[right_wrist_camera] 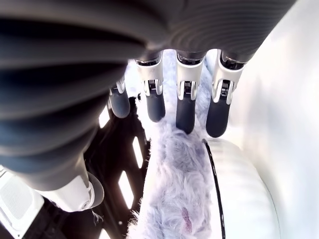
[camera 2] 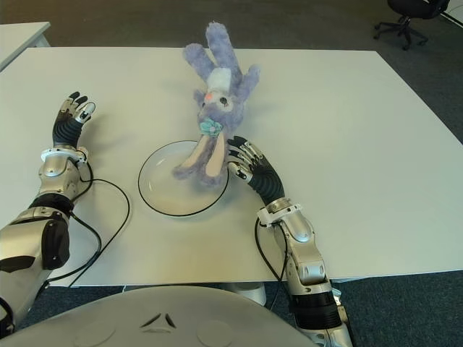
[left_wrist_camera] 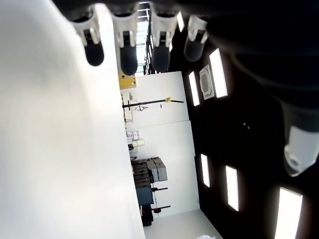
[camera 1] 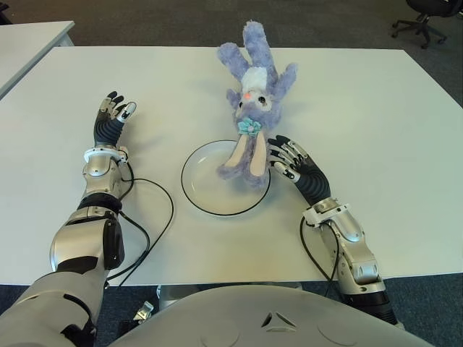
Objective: Put the doll into the plate.
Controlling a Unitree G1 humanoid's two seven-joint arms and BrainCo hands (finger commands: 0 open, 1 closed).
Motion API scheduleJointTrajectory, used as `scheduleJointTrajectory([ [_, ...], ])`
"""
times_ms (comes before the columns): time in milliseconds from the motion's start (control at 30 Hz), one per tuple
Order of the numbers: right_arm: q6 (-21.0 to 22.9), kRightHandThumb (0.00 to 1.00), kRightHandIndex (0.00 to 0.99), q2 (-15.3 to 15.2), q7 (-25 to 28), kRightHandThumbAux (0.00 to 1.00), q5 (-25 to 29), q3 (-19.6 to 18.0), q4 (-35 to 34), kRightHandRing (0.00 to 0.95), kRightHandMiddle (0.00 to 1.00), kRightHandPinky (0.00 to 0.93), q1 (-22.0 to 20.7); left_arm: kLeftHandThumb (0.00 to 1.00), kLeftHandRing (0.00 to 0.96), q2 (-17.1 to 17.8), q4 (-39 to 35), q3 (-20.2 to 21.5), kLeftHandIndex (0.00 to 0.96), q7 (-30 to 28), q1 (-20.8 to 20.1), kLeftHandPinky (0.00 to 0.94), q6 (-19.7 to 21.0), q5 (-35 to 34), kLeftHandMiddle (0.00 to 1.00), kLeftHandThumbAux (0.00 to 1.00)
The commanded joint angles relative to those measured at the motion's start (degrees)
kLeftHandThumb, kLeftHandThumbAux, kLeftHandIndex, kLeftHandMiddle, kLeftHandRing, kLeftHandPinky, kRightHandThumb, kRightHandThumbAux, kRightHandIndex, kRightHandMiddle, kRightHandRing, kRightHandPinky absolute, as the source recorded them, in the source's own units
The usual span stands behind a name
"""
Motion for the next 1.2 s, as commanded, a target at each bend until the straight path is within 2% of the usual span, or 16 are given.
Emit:
scheduleJointTrajectory([
  [33, 7.41, 0.447, 0.105, 1.81, -1.92, 0.675, -0.73, 1.24, 9.52, 0.187, 0.141, 0.259, 10.43, 0.0, 0.113, -1.64, 2.27, -0.98, 0.0, -0.08, 3.92, 0.094, 1.91, 0.92, 0.111, 0.513],
  [200, 6.32, 0.424, 0.089, 2.98, -2.17, 0.682, -0.93, 0.45, 12.31, 0.174, 0.13, 0.227, 8.62, 0.0, 0.111, -1.6, 2.33, -1.02, 0.0, 0.05, 3.98, 0.088, 1.77, 1.03, 0.11, 0.509],
  [333, 3.8, 0.389, 0.065, 3.73, -1.86, 0.689, -1.4, -0.11, 13.39, 0.145, 0.105, 0.197, 8.19, 0.0, 0.115, -1.57, 2.37, -1.0, 0.0, -0.02, 3.85, 0.098, 1.98, 1.0, 0.114, 0.506],
  [833, -1.23, 0.334, 0.047, 4.53, -0.26, 0.668, -3.28, -1.95, 17.87, 0.112, 0.075, 0.167, 4.48, 0.0, 0.107, -1.35, 2.61, -0.94, 0.0, -0.88, 3.8, 0.105, 2.36, 0.81, 0.106, 0.503],
  [1200, -2.92, 0.319, 0.024, 5.19, 0.19, 0.644, -4.1, -3.1, 19.87, 0.103, 0.063, 0.164, 2.22, 0.0, 0.101, -1.13, 2.83, -1.19, 0.0, -0.29, 3.85, 0.098, 2.36, 1.25, 0.098, 0.493],
])
